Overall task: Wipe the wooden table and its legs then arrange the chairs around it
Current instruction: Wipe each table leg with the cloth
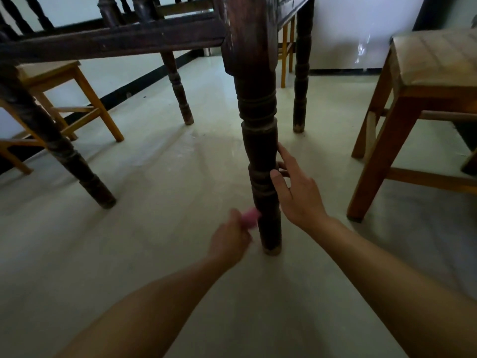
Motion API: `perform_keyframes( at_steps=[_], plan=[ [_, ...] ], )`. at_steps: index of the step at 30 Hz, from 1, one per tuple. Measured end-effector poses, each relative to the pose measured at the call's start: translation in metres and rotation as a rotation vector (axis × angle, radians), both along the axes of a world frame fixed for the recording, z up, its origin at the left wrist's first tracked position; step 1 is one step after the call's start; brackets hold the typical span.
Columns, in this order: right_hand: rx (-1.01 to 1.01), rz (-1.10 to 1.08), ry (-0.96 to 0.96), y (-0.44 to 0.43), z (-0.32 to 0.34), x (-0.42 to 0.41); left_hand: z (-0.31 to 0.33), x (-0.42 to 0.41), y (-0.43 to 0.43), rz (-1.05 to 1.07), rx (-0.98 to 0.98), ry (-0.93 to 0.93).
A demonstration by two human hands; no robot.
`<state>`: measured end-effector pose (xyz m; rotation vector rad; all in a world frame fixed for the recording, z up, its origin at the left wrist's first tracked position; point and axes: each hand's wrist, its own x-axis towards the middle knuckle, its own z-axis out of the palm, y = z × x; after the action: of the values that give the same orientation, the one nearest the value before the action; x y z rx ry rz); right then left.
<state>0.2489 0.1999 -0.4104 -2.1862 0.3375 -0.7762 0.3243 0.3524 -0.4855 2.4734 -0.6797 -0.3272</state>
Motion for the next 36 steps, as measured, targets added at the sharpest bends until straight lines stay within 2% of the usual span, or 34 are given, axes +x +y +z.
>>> perform_keyframes(
  at_steps=[2, 4, 7, 8, 10, 12, 14, 15, 17, 19, 21, 23, 25, 27, 29, 30, 32, 33, 34, 36],
  plan=[
    [0.006, -0.010, 0.011, 0.000, -0.005, 0.002, 0.000, 0.010, -0.004, 0.191, -0.208, 0.031],
    [0.010, -0.017, 0.006, 0.003, -0.010, 0.004, -0.001, 0.004, -0.009, 0.065, -0.210, 0.020],
    [0.027, -0.018, -0.003, 0.004, -0.011, 0.004, -0.014, -0.027, -0.011, -0.399, 0.186, 0.057],
    [0.031, -0.008, 0.004, 0.002, -0.010, 0.004, -0.021, -0.035, -0.007, -0.462, 0.286, 0.097],
    [0.032, 0.020, 0.030, -0.001, -0.007, 0.003, -0.033, -0.030, 0.000, -0.336, 0.274, 0.138],
    [0.030, 0.024, 0.046, -0.003, -0.007, 0.004, -0.034, -0.008, -0.003, -0.056, 0.068, 0.178],
    [0.023, -0.003, 0.031, 0.000, -0.012, 0.005, -0.028, 0.015, -0.009, 0.095, -0.077, 0.099],
    [0.018, -0.015, 0.020, 0.001, -0.015, 0.006, -0.029, 0.020, -0.013, 0.089, -0.117, 0.064],
    [0.019, -0.033, 0.009, 0.004, -0.020, 0.008, -0.027, 0.014, -0.019, -0.074, -0.097, 0.063],
    [0.035, -0.030, 0.011, 0.005, -0.023, 0.008, -0.031, -0.002, -0.016, -0.234, 0.028, 0.149],
    [0.034, -0.021, 0.005, 0.005, -0.024, 0.008, -0.033, -0.005, -0.001, -0.240, 0.214, 0.311],
    [0.030, -0.022, -0.005, 0.006, -0.024, 0.009, -0.038, 0.006, 0.013, -0.268, 0.275, 0.275],
    [0.042, -0.036, -0.010, 0.008, -0.027, 0.011, -0.044, 0.019, 0.013, -0.165, 0.139, 0.210],
    [0.053, -0.055, -0.015, 0.010, -0.029, 0.012, -0.042, 0.024, -0.002, 0.060, -0.075, 0.270],
    [0.066, -0.056, -0.013, 0.011, -0.031, 0.013, -0.043, 0.024, -0.022, 0.233, -0.212, 0.587],
    [0.073, -0.053, -0.010, 0.011, -0.030, 0.013, -0.049, 0.017, -0.028, 0.207, -0.138, 0.696],
    [0.083, -0.040, -0.002, 0.008, -0.029, 0.012, -0.068, -0.013, -0.028, -0.135, 0.172, 0.748],
    [0.087, -0.032, 0.002, 0.007, -0.029, 0.011, -0.073, -0.026, -0.025, -0.224, 0.286, 0.767],
    [0.088, -0.027, 0.004, 0.006, -0.029, 0.011, -0.074, -0.031, -0.023, -0.260, 0.321, 0.776],
    [0.086, -0.032, -0.006, 0.006, -0.029, 0.013, -0.075, -0.024, -0.024, -0.289, 0.230, 0.597]
  ],
)
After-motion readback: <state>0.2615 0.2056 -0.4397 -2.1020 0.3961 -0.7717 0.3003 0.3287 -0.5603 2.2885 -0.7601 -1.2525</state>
